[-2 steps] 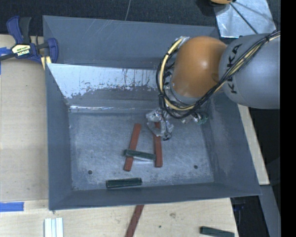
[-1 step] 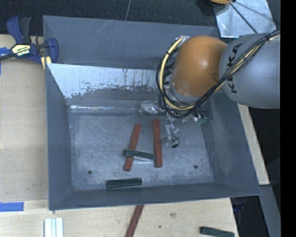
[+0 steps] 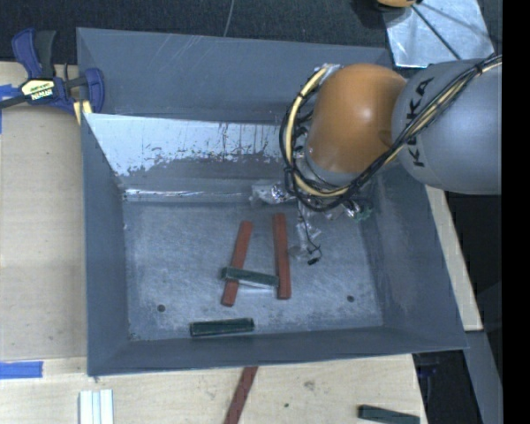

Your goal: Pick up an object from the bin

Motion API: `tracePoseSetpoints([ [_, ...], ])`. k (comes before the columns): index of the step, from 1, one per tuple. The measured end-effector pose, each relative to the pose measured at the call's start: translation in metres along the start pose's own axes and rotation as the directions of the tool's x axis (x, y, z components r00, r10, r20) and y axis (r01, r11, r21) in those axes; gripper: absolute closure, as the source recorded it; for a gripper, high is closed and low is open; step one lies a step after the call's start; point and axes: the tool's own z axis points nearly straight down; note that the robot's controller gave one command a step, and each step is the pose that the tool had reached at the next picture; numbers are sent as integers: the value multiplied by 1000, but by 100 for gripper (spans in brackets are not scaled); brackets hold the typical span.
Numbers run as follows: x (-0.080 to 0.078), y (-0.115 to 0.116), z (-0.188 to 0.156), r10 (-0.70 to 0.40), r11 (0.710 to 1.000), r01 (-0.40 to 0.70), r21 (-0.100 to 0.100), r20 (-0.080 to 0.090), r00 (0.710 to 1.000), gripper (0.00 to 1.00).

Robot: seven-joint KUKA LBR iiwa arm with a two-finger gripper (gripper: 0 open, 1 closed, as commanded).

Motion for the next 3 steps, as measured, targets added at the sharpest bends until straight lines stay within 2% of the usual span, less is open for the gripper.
tracePoseSetpoints([
  [1, -9, 15, 39, -197, 980, 197, 0, -1, 980, 100],
  [2, -9, 16, 40, -196, 981, 196, -1, -1, 981, 0],
  [3, -8, 15, 40, -195, 981, 195, 0, -1, 981, 100],
])
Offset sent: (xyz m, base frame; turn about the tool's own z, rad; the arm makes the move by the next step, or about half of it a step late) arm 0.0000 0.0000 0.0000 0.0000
